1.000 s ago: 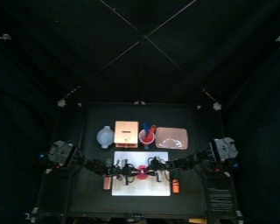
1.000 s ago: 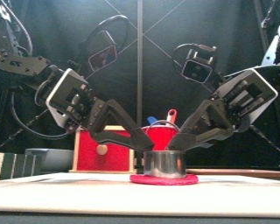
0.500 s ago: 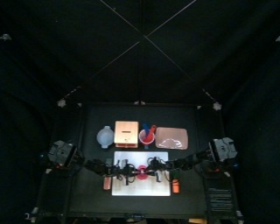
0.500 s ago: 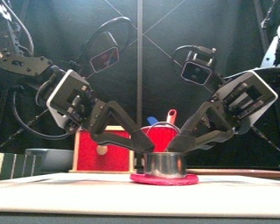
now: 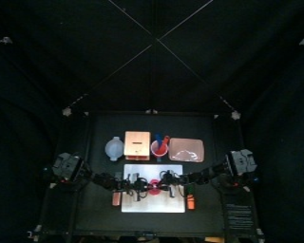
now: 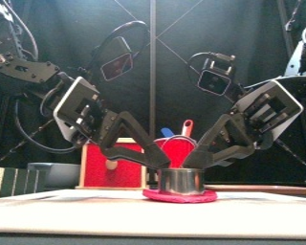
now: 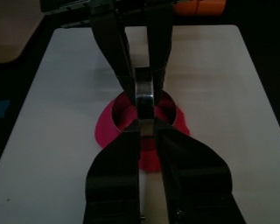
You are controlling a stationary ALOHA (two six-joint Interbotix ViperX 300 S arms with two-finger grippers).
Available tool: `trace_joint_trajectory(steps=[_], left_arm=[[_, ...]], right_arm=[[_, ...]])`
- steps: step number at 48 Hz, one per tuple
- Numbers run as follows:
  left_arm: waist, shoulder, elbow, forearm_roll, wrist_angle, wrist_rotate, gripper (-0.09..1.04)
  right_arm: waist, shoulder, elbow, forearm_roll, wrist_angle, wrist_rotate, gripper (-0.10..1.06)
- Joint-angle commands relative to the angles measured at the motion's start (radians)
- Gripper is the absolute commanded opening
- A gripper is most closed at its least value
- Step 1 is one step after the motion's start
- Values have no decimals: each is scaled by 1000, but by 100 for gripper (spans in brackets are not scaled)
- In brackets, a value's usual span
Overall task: Get the cutter from the drawer then cut the dough then place the extra dough in the bowl
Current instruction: Cut the dough
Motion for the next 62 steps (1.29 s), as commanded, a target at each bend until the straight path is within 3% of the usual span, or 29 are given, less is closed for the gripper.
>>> trace_joint_trajectory(steps=[1, 47, 62], left_arm=[[-8, 60, 0, 2, 67, -6, 43], [-9, 58, 0, -20, 133, -2, 43], [-3, 5, 14, -17, 112, 11, 45]], right_arm=[[-2, 43, 6, 5, 20, 11, 59], [6, 40, -18, 14, 25, 14, 59], [25, -40, -80, 9, 124, 6, 62]])
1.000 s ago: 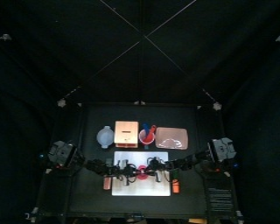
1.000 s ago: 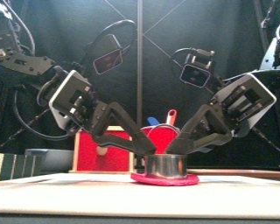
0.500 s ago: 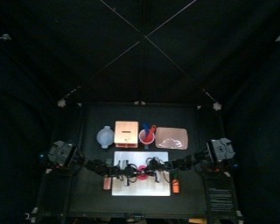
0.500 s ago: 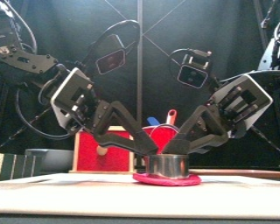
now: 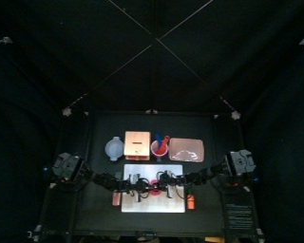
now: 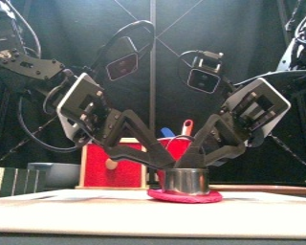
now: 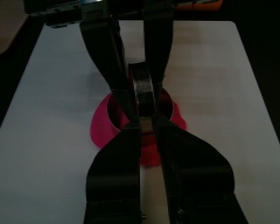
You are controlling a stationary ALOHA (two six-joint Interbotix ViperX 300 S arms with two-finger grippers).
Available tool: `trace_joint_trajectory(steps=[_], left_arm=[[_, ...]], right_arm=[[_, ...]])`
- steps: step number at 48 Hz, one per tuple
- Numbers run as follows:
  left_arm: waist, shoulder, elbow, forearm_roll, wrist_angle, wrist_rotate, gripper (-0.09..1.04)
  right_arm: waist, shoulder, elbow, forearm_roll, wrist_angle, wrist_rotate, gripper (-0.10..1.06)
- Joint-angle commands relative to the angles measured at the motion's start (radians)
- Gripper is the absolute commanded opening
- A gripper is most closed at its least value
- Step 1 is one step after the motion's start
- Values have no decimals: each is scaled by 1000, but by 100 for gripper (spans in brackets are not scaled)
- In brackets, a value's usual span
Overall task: Get the cutter from the drawer then cut the dough then place the extra dough in the bowl
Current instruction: Cut the dough
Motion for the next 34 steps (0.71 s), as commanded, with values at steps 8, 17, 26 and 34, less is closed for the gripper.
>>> trace_joint_trajectory(steps=[8, 17, 26, 34], left_arm=[[11, -38, 44, -3, 46, 43, 45], [29, -89, 44, 0, 46, 86, 45], [41, -123, 35, 3, 46, 138, 45], [54, -147, 20, 9, 46, 186, 45]], right_arm=[[25, -71, -41, 2, 71, 5, 67], [31, -106, -74, -12, 94, 0, 69], [26, -121, -89, -35, 97, 2, 69], [26, -123, -97, -51, 110, 3, 69]])
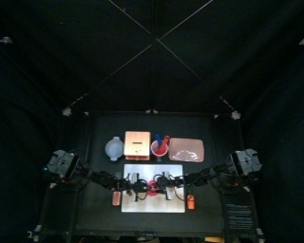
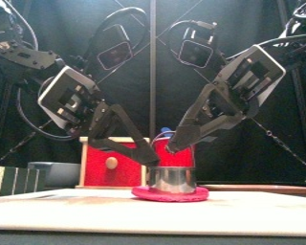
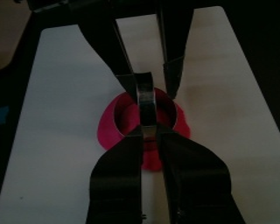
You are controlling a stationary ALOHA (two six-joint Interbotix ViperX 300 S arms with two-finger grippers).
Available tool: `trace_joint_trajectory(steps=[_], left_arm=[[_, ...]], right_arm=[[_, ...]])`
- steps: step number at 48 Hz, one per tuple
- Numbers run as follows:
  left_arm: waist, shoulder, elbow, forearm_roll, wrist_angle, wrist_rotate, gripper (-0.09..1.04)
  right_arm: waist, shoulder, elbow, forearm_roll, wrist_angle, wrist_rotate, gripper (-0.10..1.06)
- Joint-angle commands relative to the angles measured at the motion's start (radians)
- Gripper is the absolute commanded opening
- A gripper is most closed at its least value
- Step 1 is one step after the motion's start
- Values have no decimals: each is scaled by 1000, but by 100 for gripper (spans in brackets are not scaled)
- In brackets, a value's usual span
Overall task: Get the cutter from the drawer then cut the dough then place the extra dough in the bowl
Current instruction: Cut the dough
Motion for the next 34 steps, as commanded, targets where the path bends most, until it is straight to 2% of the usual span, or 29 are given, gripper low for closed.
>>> trace_joint_trajectory(steps=[1, 18, 34], left_arm=[[14, -29, -18, 8, 3, 28, 45], [34, -38, -44, 38, 3, 52, 47], [35, -35, -32, 35, 3, 48, 67]], right_arm=[[0, -40, -20, -11, 8, 0, 69], [-5, -44, -28, -18, 34, 0, 69], [-14, -44, -35, -15, 34, 2, 69]])
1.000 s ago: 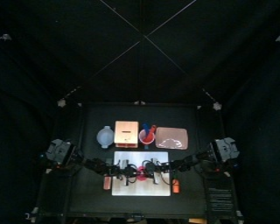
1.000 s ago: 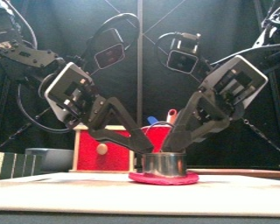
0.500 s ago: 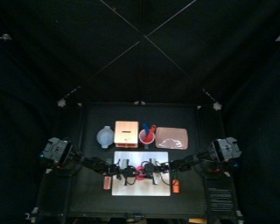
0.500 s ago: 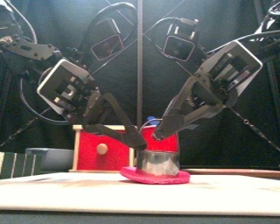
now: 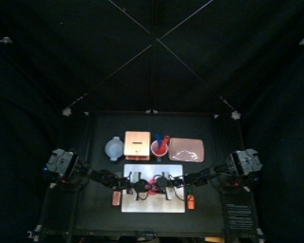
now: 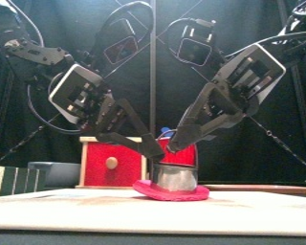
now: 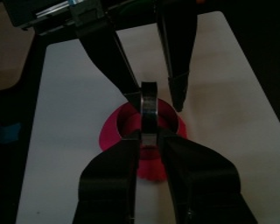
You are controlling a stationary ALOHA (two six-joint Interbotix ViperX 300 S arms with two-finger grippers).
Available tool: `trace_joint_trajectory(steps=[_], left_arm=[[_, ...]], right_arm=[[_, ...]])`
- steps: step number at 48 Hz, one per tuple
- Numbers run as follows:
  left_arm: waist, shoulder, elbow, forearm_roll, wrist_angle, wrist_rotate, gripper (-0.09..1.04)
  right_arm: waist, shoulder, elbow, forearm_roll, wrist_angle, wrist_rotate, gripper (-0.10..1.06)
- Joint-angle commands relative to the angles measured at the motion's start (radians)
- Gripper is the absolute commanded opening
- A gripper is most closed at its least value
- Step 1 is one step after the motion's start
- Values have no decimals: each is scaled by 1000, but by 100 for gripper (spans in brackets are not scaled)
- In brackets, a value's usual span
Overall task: Get the cutter from the drawer then cut the dough then place the extra dough in the bowl
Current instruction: Cut the dough
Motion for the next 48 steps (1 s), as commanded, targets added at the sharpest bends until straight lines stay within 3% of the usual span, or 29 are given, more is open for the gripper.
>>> trace_joint_trajectory(steps=[1, 28, 48], left_arm=[[5, -20, -9, -2, -5, -2, 68], [14, -28, -11, 5, -51, 5, 69], [5, -46, 9, 5, -71, 5, 69]], right_arm=[[-5, -38, -26, -2, -3, 2, 69], [-49, -43, -34, -5, 48, 3, 85], [-81, -72, -32, -11, 103, 2, 86]])
